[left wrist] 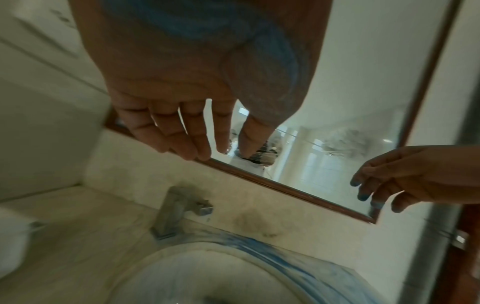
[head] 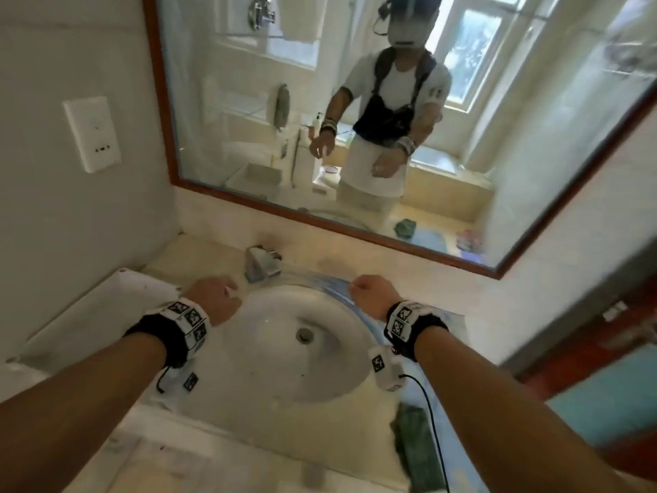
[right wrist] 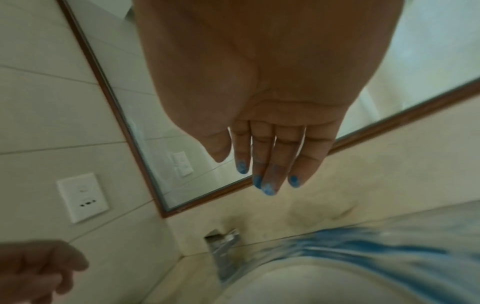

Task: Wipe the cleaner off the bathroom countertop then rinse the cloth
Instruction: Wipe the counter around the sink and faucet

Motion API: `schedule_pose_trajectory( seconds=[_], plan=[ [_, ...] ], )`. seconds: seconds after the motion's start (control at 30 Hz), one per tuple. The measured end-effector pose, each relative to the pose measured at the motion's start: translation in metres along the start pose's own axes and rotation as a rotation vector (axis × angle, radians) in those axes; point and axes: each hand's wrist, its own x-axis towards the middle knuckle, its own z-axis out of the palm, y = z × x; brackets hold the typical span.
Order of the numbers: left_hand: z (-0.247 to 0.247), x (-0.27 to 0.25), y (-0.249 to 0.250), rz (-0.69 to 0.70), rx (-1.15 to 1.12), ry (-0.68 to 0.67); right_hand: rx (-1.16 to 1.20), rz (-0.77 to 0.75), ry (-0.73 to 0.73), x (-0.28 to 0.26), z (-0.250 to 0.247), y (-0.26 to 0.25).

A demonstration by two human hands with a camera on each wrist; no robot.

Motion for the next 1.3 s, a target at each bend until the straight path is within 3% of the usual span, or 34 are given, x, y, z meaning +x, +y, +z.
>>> schedule_pose_trajectory(
  seconds=[0.1, 0.27, 0.5, 0.73, 0.97, 1.17, 1.3],
  plan=[
    [0.009, 0.001, 0.060, 0.152, 0.175, -0.044, -0.131, 0.087, 0.049, -0.033, -0.034, 0.058],
    [0.031, -0.004, 0.150, 0.312, 0.289, -0.003, -0.237, 0.220, 0.127, -0.080, -0.087, 0.150],
    [0.079, -0.015, 0.246, 0.373, 0.306, -0.011, -0.230, 0.290, 0.196, -0.114, -0.149, 0.247],
    [0.179, -0.041, 0.311, 0.407, 0.321, -0.138, -0.143, 0.318, 0.201, -0.136, -0.164, 0.321],
    [0.260, -0.057, 0.311, 0.441, 0.374, -0.264, -0.127, 0.394, 0.179, -0.162, -0.130, 0.359],
    [0.308, -0.060, 0.235, 0.385, 0.500, -0.410, -0.140, 0.413, -0.021, -0.165, -0.038, 0.354],
    [0.332, -0.063, 0.183, 0.342, 0.552, -0.506, -0.151, 0.336, -0.087, -0.155, 0.033, 0.334]
  ],
)
